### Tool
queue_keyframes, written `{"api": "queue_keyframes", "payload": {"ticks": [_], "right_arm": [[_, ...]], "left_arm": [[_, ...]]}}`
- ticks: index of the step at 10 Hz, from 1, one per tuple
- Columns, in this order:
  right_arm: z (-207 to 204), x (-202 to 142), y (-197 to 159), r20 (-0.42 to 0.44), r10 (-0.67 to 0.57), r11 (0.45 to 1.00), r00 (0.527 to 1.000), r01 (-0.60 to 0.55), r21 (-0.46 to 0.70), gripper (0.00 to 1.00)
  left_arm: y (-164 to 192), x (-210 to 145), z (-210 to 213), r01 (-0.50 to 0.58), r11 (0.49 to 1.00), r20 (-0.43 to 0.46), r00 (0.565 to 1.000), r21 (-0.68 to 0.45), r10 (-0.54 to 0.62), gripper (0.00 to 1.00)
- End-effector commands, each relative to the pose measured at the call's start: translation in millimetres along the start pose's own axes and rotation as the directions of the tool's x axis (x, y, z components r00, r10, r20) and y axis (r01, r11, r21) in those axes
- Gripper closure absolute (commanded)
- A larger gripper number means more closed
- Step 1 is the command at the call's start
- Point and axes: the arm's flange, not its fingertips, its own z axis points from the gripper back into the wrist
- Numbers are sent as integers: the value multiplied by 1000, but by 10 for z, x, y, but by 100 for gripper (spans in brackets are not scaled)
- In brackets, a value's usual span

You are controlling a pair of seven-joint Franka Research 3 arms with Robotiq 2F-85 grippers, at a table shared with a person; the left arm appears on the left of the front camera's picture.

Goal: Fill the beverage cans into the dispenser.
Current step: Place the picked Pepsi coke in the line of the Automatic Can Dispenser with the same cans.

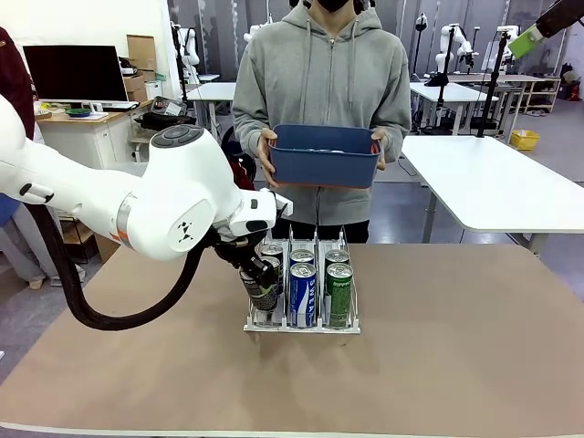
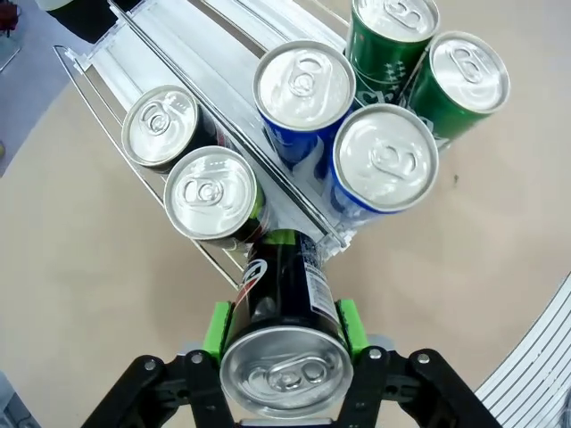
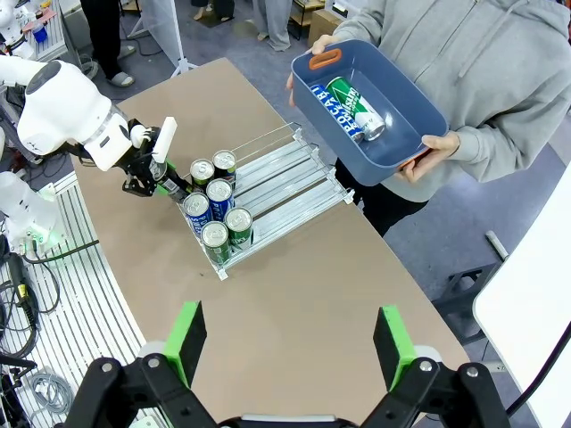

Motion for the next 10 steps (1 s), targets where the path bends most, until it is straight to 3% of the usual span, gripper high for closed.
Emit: {"api": "queue_keyframes", "payload": {"ticks": [1, 10], "right_arm": [[-5, -3, -7, 6, 1, 1000, 1000, -1, 12, 0], [-5, -3, -7, 6, 1, 1000, 1000, -1, 12, 0]], "left_arm": [[61, 177, -89, -45, 997, 59, 997, 57, 42, 42], [73, 184, -438, -69, 992, -63, 995, 104, 76, 42]]}}
